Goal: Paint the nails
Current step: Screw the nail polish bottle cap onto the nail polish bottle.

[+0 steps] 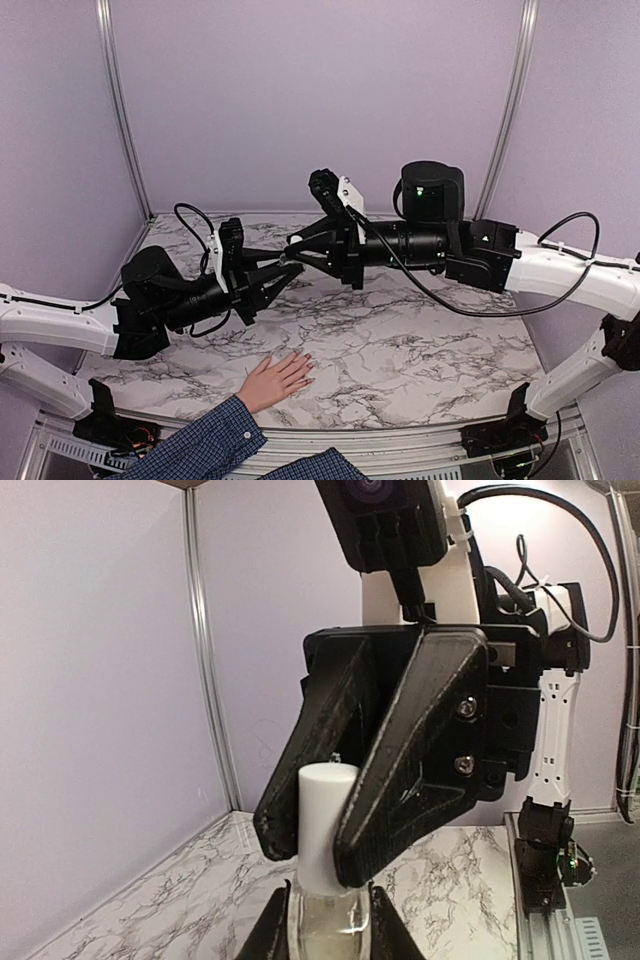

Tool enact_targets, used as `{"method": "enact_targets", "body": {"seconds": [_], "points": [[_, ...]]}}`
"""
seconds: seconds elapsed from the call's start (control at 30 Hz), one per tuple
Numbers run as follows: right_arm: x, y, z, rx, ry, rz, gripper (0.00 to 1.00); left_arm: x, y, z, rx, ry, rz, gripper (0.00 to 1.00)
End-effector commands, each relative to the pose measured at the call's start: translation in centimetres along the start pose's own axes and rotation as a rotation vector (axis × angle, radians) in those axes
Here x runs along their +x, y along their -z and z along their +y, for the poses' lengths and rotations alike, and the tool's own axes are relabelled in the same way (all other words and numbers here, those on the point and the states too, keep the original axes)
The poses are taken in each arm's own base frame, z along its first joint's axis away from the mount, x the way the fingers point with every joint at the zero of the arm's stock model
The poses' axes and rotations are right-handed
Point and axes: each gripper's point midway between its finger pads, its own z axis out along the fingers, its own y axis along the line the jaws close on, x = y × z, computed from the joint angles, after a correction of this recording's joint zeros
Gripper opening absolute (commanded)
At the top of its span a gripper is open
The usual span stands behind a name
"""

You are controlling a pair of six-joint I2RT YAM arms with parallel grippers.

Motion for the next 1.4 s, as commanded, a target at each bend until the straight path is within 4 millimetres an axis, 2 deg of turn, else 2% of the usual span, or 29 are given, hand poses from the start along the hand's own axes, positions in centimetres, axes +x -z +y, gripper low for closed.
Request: {"method": "enact_targets", "body": {"seconds": [0.0,0.07,0.13,0.3,0.37,0.53,0.83,1.03,1.13,1.37], "points": [[2.3,-1.5,0.5,0.005,-0.084,0.032,0.0,-1.3,0.3,4.2,-0.225,-0.006,-0.044,0.0],[2.9,-1.6,-0.2,0.048,-0.103,0.043,0.0,-1.1,0.2,4.6,-0.249,-0.008,-0.04,0.0],[2.4,-1.6,-1.2,0.102,-0.108,0.018,0.0,-0.9,0.0,5.0,-0.273,-0.014,-0.035,0.0],[2.7,-1.6,-3.0,0.205,-0.148,0.005,0.0,0.1,-0.3,6.3,-0.349,-0.024,-0.018,0.0],[3.1,-1.6,-3.7,0.251,-0.185,0.005,0.0,0.6,-0.4,6.9,-0.382,-0.024,-0.013,0.0],[4.4,-1.9,-5.1,0.329,-0.234,0.012,0.0,0.6,-0.6,7.8,-0.432,-0.012,-0.039,0.0],[6.2,-2.1,-6.5,0.42,-0.326,0.009,0.0,1.0,-0.6,9.3,-0.53,0.0,-0.056,0.0],[5.4,-1.8,-6.4,0.414,-0.309,-0.004,0.0,1.2,-0.9,9.0,-0.509,0.02,-0.063,0.0],[4.8,-1.3,-6.1,0.406,-0.286,-0.012,0.09,1.5,-0.8,8.8,-0.497,0.018,-0.054,0.0],[2.9,0.3,-5.5,0.384,-0.232,-0.053,0.44,2.3,-0.8,7.4,-0.412,0.02,-0.016,0.0]]}}
